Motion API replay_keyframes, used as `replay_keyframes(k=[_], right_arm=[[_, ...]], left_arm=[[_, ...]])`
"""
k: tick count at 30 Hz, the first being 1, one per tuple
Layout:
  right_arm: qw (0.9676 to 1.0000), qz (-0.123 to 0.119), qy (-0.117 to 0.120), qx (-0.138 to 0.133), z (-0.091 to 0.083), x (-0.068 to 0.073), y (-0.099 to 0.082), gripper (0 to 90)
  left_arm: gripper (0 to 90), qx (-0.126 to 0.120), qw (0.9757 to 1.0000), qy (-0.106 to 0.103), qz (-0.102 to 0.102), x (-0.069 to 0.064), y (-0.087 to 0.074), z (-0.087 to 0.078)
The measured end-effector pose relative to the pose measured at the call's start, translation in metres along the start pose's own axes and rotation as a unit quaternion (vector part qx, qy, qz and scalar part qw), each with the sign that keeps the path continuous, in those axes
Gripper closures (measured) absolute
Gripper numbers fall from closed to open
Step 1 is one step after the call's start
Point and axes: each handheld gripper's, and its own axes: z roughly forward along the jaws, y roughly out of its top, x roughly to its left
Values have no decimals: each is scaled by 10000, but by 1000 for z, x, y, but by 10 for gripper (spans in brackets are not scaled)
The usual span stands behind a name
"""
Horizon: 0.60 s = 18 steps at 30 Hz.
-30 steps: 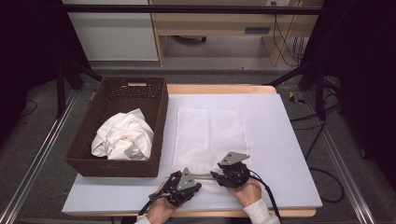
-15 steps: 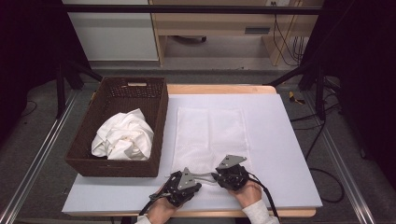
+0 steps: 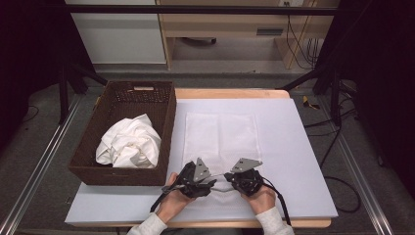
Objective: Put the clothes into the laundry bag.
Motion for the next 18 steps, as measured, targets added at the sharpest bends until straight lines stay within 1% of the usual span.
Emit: replay_keyframes(k=[1, 2, 3, 4, 5, 6, 7, 8, 9, 10, 11, 12, 13, 14, 16, 17, 18], right_arm=[[10000, 0, 0, 0, 0, 0, 0, 891], [9999, 31, -1, -119, -3, -1, 1, 891], [9999, 31, -1, -119, -3, -1, 1, 891], [9999, 51, -29, -145, -5, -2, 2, 891], [9998, 41, -57, -194, -6, -2, 2, 891], [9998, 41, -63, -186, -7, -2, 3, 890], [9997, 29, -59, -221, -7, -2, 4, 888], [9997, 39, -38, -246, -8, -2, 4, 884], [9996, 49, -42, -263, -8, -2, 5, 863], [9995, 11, -90, -304, -8, -2, 5, 771], [9991, -14, -276, -328, -10, -1, 7, 657], [9986, -23, -354, -393, -12, 0, 7, 615], [9978, 13, -434, -497, -14, 1, 6, 594], [9978, 13, -434, -497, -14, 1, 6, 594], [9982, 127, -316, -486, -14, -1, 7, 594], [9982, 158, -326, -472, -13, -1, 7, 620], [9985, 114, -382, -373, -11, -1, 6, 642]], left_arm=[[478, 125, 9999, 60, 37, 1, 1, 6], [542, 213, 9997, 88, 33, 3, 1, 11], [542, 211, 9998, 58, -26, 5, 0, 14], [580, 169, 9998, -91, -113, 8, -1, 15], [691, 161, 9996, -169, -133, 9, -2, 16], [739, 117, 9997, -111, -161, 9, -3, 16], [813, 51, 9998, -124, -178, 11, -3, 15], [857, -7, 9997, -140, -214, 12, -3, 14], [866, -46, 9996, -90, -248, 13, -3, 12], [869, -71, 9996, -45, -264, 14, -3, 11], [870, -97, 9996, -35, -259, 16, -3, 9], [870, -123, 9995, -50, -289, 17, -3, 8], [869, -151, 9995, -28, -289, 18, -3, 6], [869, -183, 9994, -5, -297, 18, -3, 4], [869, -242, 9992, -8, -333, 19, -3, 1], [868, -295, 9990, 17, -329, 18, -3, 0], [862, -324, 9990, 64, -317, 17, -3, -2]])
